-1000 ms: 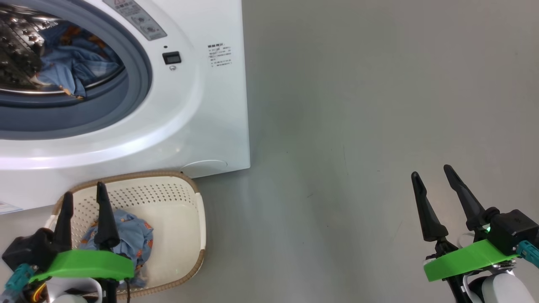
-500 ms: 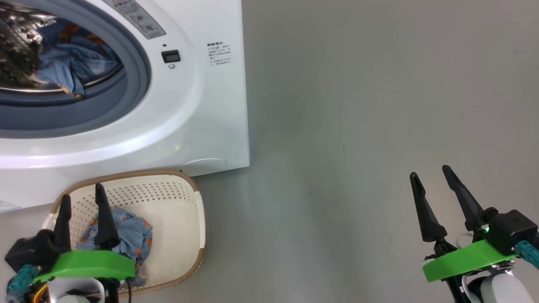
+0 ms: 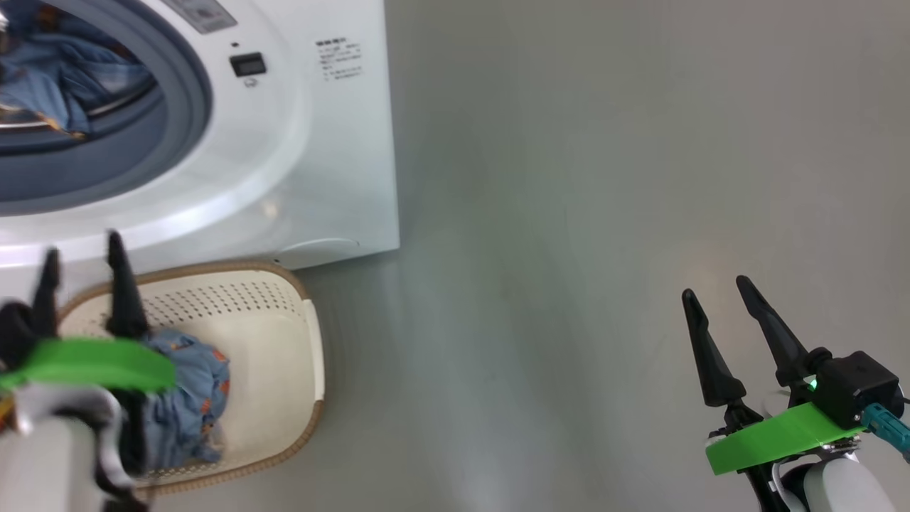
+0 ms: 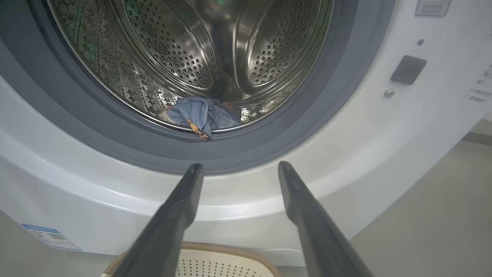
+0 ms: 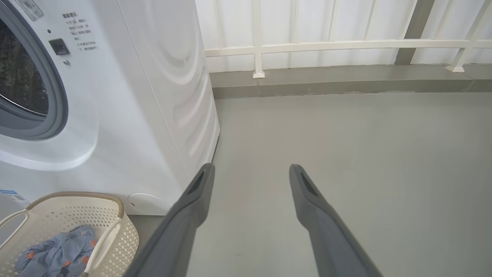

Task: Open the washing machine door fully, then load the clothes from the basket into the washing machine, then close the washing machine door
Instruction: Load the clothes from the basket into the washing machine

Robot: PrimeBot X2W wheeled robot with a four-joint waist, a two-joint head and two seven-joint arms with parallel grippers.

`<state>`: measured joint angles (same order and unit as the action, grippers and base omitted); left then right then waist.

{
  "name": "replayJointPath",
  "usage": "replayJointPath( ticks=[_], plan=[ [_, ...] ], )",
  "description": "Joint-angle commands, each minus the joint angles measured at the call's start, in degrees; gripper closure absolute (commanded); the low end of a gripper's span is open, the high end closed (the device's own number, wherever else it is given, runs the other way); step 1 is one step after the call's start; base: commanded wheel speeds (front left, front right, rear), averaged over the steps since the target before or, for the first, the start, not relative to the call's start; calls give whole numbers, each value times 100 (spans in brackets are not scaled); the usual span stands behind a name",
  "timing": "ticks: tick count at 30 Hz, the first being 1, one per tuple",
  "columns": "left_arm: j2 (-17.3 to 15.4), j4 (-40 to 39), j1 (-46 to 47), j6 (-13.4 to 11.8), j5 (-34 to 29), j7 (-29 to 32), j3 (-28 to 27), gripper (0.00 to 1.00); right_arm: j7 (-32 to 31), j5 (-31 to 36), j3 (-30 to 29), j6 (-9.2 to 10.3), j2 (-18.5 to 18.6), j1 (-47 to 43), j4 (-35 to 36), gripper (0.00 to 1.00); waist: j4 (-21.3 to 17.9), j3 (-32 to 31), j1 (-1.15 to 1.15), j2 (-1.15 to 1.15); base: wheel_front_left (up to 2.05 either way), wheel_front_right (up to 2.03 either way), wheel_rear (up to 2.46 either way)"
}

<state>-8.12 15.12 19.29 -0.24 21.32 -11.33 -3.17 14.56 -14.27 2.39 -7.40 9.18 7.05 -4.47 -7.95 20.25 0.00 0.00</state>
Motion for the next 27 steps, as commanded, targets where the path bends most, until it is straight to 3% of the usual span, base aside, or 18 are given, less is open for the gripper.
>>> replayJointPath(
  ticks=[1, 13, 27],
  plan=[
    [-308, -52, 303, -12, -80, 91, -226, 0, 44, -20, 135, -9, 62, 97, 150, 0, -154, 210, 0, 0, 0, 0, 0],
    [-1389, 842, 2369, 162, -91, 1065, -291, 0, 44, -107, 270, -9, -59, 398, 150, 0, -586, 920, 0, 0, 0, 0, 0],
    [-2167, 2639, 4312, 215, -298, 1897, -17, 0, 44, -203, 298, -9, -218, 744, 112, 0, -852, 1552, 0, 0, 0, 0, 0]
  ],
)
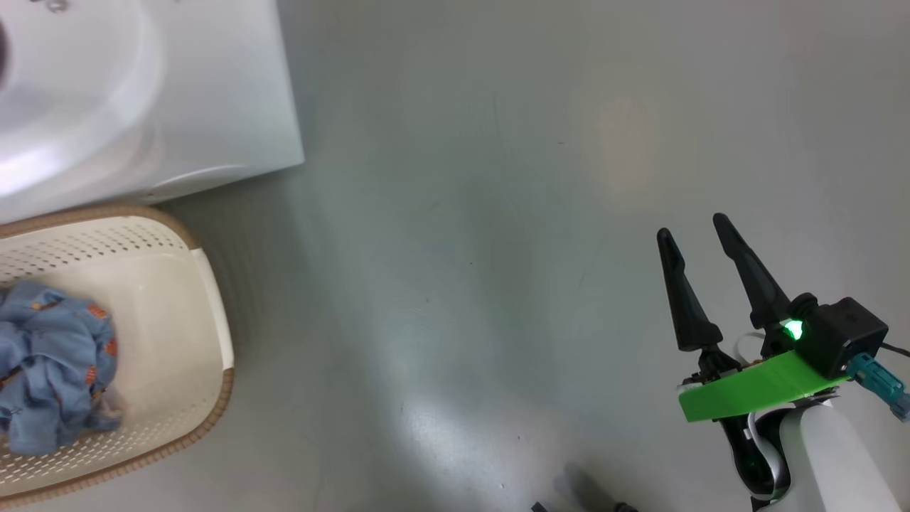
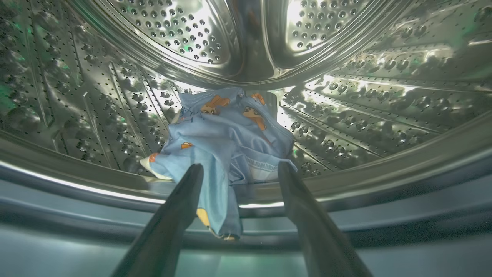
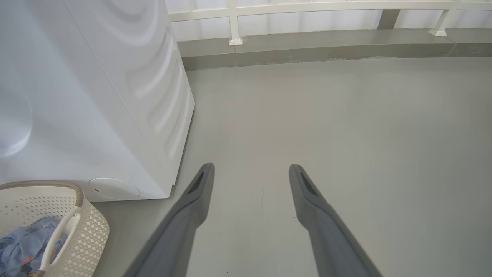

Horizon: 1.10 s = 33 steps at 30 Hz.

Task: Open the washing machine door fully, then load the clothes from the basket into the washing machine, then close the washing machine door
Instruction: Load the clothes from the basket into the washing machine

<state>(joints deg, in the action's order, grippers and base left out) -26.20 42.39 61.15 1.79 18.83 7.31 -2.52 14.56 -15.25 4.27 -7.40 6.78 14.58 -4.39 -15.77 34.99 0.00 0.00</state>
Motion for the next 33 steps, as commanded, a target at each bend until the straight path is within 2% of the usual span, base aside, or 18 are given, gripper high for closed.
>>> replayJointPath(
  ticks=[1, 5, 12, 21, 22, 23, 30, 33],
  plan=[
    [-391, 15, 223, 17, -88, 68, -34, 0, 44, -104, 113, -9, 20, 8, 95, 0, -78, 95, 0, 0, 0, 0, 0],
    [-494, 376, 600, -31, -245, 167, 128, 0, 44, -97, 130, -9, 6, 77, 85, 0, -105, 165, 0, 0, 0, 0, 0],
    [-620, 970, 1121, -387, -484, 283, 292, 0, 44, -100, 159, -9, -10, 144, 84, 0, -151, 251, 0, 0, 0, 0, 0],
    [-654, 1505, 1445, -346, -555, 410, 476, 0, 44, -105, 142, -9, -22, 154, 93, 0, -179, 299, 0, 0, 0, 0, 0],
    [-655, 1557, 1483, -337, -554, 408, 490, 60, 44, -105, 141, -9, -24, 160, 98, 0, -178, 309, 0, 0, 0, 0, 0],
    [-657, 1599, 1521, -329, -566, 393, 514, 100, 44, -106, 141, -9, -25, 166, 104, 0, -178, 319, 0, 0, 0, 0, 0],
    [-698, 1815, 1826, -367, -606, 86, 601, 100, 44, -111, 151, -9, -35, 192, 115, 0, -180, 395, 0, 0, 0, 0, 0],
    [-727, 1837, 2010, -457, -535, -214, 518, 100, 44, -121, 163, -9, -38, 204, 124, 0, -185, 446, 0, 0, 0, 0, 0]
  ],
)
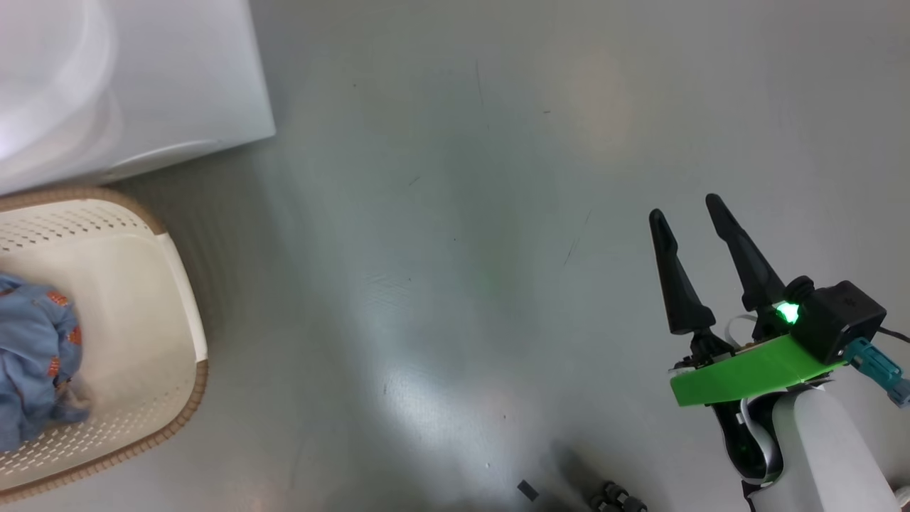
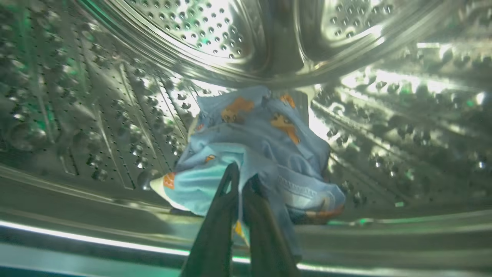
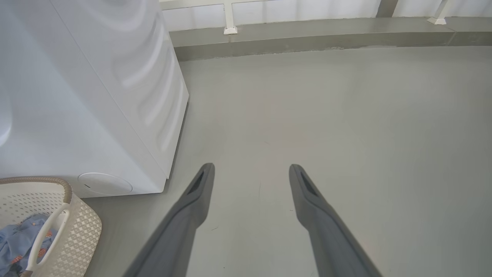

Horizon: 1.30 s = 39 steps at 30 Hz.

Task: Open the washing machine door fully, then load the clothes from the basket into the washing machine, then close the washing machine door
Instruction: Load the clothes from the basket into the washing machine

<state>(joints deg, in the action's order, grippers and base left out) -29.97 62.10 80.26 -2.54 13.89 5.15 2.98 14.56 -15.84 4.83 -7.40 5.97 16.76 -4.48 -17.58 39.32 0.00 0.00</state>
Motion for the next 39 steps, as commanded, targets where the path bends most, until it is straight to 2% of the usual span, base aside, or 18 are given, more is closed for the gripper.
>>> replayJointPath(
  ticks=[1, 5, 12, 23, 24, 39],
  plan=[
    [-360, -151, 193, -83, 16, -152, -106, 100, 44, -66, 115, -9, 45, -7, 138, 0, -9, 46, 0, 0, 0, 0, 0],
    [-422, -157, 493, -198, -18, -618, -100, 100, 44, -75, 132, -9, 76, 27, 153, 0, -15, 178, 0, 0, 0, 0, 0],
    [-524, 15, 1054, -247, -89, -1036, -7, 100, 44, -86, 207, -9, 100, 78, 190, 0, -76, 425, 0, 0, 0, 0, 0],
    [-414, 486, 1631, -339, -175, -1079, 226, 100, 44, -19, 200, -9, 93, 59, 202, 0, -140, 678, 0, 0, 0, 0, 0],
    [-411, 509, 1640, -352, -199, -1116, 258, 0, 44, -19, 211, -9, 86, 59, 202, 0, -145, 683, 0, 0, 0, 0, 0],
    [-341, 901, 1529, -177, -142, -1291, 427, 0, 44, -4, 207, -9, 97, 51, 152, 0, -63, 421, 0, 0, 0, 0, 0]
  ],
)
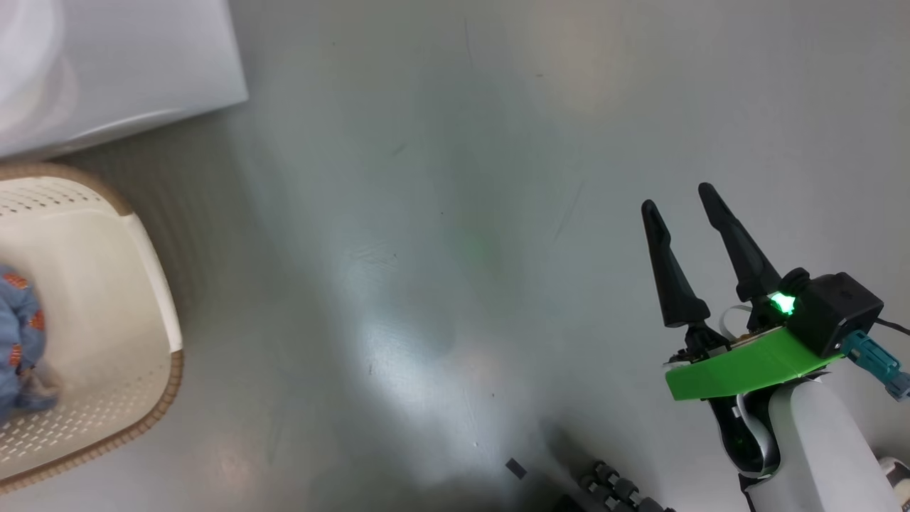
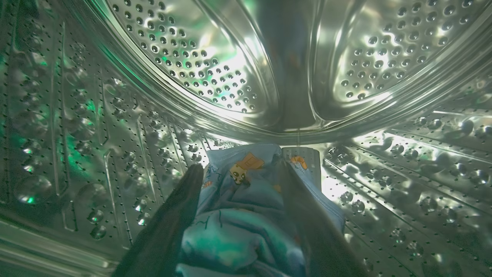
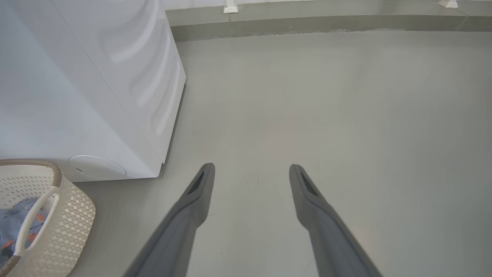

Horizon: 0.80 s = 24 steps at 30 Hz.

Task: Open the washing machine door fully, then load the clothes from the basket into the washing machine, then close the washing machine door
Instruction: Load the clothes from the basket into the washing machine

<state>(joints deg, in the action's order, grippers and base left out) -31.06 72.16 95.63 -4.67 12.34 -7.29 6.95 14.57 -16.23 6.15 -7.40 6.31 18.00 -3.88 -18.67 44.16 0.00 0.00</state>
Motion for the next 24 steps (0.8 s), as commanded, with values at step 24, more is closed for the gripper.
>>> replayJointPath(
  ticks=[24],
  plan=[
    [-21, 151, -1068, 867, 394, 508, 171, 0, 43, 123, 0, -9, 253, -112, 89, 0, 649, -700, 0, 0, 0, 0, 0]
  ],
)
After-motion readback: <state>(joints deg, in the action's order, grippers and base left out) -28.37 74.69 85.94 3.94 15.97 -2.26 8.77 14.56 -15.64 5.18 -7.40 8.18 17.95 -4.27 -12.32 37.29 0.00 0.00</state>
